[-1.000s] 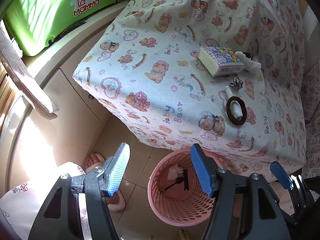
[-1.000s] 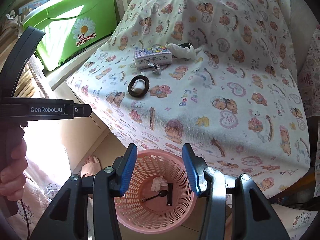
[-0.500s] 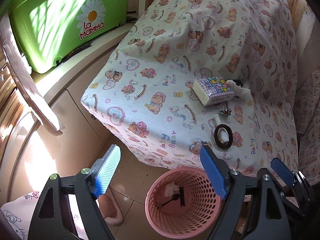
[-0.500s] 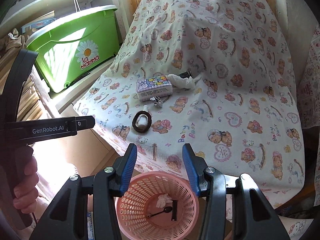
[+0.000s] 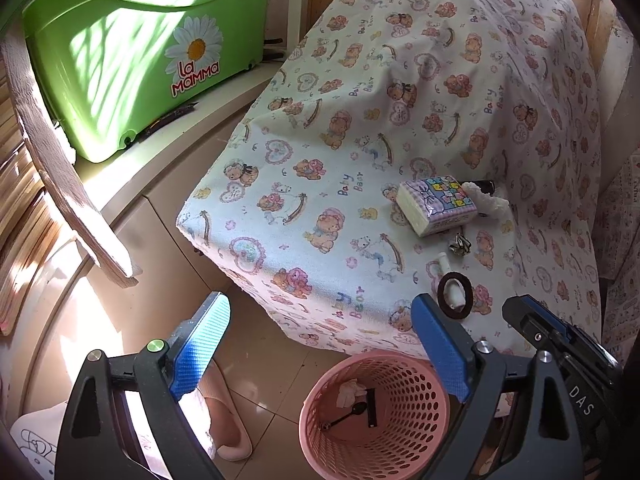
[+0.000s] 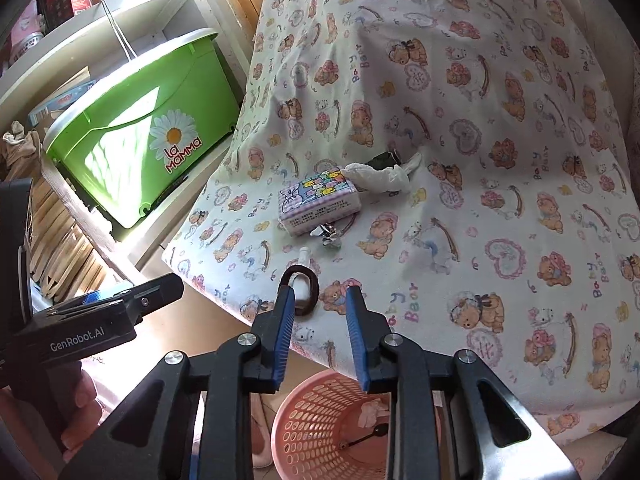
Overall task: Collect trash
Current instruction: 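Close the right tool on the black hair tie, then close the left tool on the white tube while the right tool holds the black tie, then carry the white tube in the left tool while the right tool carries the tie to the basket, then open the left tool over the basket while the right tool releases the black tie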
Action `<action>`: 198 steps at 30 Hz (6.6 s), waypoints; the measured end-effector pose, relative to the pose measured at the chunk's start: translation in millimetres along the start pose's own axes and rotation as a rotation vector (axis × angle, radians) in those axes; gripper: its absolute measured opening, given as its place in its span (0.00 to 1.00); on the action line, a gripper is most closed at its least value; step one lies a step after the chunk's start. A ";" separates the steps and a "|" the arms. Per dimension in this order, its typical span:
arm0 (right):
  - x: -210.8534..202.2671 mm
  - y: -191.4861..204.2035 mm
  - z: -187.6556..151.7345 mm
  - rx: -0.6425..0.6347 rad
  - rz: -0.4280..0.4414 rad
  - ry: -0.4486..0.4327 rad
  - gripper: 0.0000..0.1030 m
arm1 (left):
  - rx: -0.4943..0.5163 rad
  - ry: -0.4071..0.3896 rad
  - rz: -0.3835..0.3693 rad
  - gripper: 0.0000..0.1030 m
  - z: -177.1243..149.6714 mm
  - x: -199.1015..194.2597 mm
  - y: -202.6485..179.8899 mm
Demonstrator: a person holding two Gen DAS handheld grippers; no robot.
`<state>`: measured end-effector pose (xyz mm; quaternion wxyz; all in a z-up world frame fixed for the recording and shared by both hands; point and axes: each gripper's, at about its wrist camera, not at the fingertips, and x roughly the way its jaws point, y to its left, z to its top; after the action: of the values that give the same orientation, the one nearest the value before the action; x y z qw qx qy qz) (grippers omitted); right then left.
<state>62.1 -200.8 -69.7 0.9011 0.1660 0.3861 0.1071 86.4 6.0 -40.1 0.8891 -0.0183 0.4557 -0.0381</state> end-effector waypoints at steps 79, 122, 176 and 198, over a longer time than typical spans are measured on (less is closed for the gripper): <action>-33.1 -27.6 11.9 -0.083 -0.306 -0.050 0.04 | 0.190 0.081 -0.141 0.14 -9.3 58.7 -102.3; -46.3 17.0 -31.6 -0.219 -0.175 0.020 0.04 | 0.155 0.240 -0.220 0.14 -39.7 14.0 -47.4; 112.3 -60.3 -156.2 -0.080 -0.285 0.586 0.04 | 0.083 0.744 -0.050 0.14 -156.0 195.6 -37.1; 97.7 -55.8 -148.1 -0.083 -0.310 0.561 0.54 | 0.024 0.665 -0.041 0.55 -127.1 167.3 -19.5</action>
<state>23.7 -188.8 -251.3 0.7710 0.0321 0.6355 0.0260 79.6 -27.3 -248.4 0.6908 -0.0036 0.7201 -0.0651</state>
